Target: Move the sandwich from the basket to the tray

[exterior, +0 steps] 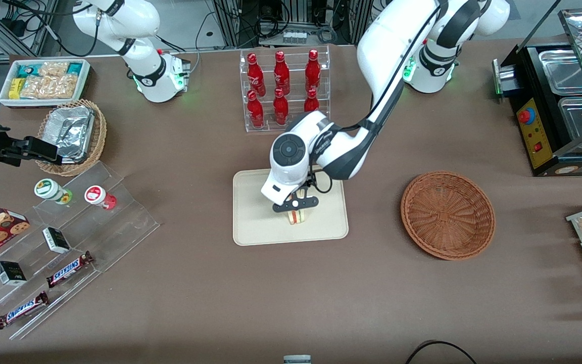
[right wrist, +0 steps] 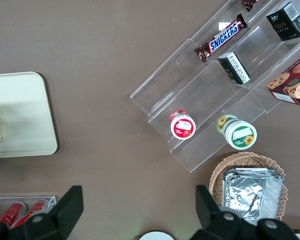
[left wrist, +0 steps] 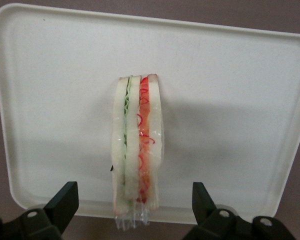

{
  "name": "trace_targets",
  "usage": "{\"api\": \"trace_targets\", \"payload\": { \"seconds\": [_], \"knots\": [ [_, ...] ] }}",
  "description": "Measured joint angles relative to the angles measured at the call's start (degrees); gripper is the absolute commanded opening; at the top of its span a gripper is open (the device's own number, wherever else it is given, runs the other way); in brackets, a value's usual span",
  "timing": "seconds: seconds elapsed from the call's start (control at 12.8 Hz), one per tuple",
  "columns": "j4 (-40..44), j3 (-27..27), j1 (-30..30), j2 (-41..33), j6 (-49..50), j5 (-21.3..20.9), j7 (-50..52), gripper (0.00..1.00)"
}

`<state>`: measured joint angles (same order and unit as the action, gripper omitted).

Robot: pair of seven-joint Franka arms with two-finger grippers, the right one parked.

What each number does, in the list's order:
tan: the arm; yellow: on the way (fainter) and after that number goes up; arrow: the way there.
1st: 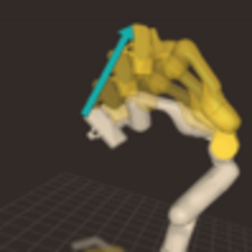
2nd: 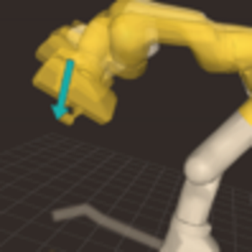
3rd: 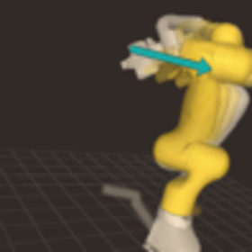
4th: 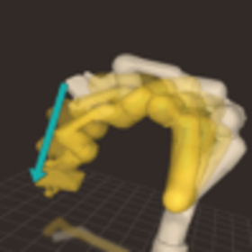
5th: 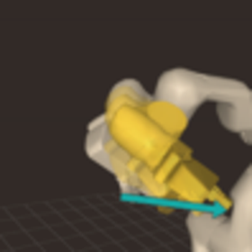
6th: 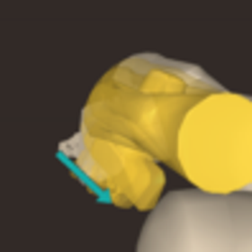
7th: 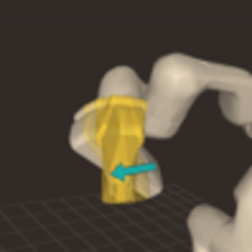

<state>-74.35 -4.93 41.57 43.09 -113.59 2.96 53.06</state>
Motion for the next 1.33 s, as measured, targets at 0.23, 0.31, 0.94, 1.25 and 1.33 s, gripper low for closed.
{"api": "trace_targets", "payload": {
  "seconds": [0.23,0.31,0.94,1.25,1.33],
  "knots": [
    [3.42,0.32,-1.08,-3.59,7.69,0.00,-0.01,1.00],
    [4.89,0.34,-1.50,-4.85,10.34,0.00,-0.03,1.00],
    [4.91,0.99,-12.44,-11.07,19.23,-1.50,-22.88,1.00],
    [0.63,1.13,-20.82,-16.40,23.40,-1.82,-37.12,1.00],
    [0.07,1.14,-22.91,-17.51,25.11,-1.84,-39.46,1.00]
  ]
}}
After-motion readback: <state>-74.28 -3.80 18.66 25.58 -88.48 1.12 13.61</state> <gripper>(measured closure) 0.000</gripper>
